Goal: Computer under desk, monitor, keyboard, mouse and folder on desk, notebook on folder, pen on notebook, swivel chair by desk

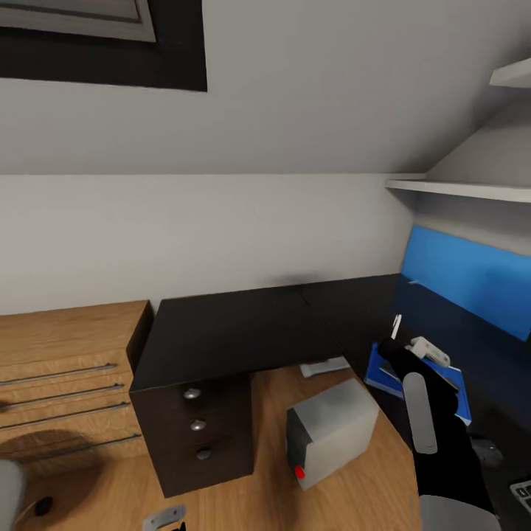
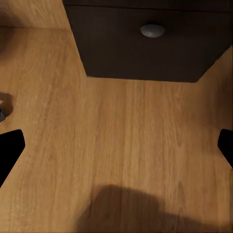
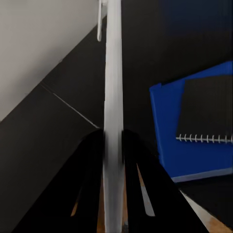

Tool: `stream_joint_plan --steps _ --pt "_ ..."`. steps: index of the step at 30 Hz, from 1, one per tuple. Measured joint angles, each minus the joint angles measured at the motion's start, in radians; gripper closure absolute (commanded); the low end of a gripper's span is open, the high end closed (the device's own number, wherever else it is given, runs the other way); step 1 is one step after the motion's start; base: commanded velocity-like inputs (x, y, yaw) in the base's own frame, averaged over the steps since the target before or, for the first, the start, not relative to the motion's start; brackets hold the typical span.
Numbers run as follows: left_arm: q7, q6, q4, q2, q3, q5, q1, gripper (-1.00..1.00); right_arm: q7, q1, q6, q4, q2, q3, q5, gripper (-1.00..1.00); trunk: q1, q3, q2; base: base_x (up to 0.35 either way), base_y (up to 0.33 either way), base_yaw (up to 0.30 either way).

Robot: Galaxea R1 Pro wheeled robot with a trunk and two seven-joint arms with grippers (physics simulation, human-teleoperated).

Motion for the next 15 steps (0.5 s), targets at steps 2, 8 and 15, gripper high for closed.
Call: stream_joint_plan --steps 2,8,15 --pt "0.000 0.000 0.000 0.000 0.000 0.000 0.000 -1.00 0.000 0.000 -0.001 0.008 -0.006 0.005 0.001 1.00 0.000 0.001 0.000 0.023 0.000 -0.247" --pt "0.001 0.000 -0.001 -0.001 -0.001 0.001 0.001 -1.00 -0.002 0.000 -0.002 0.019 -0.013 0.078 0.022 1.00 0.000 0.003 0.000 0.232 -0.026 -0.043" --pt "0.001 0.000 -0.002 -0.002 -0.003 0.001 0.000 -1.00 -0.004 -0.004 -0.033 0.178 -0.073 0.086 0.024 1.00 0.000 0.003 0.000 0.105 -0.017 -0.005"
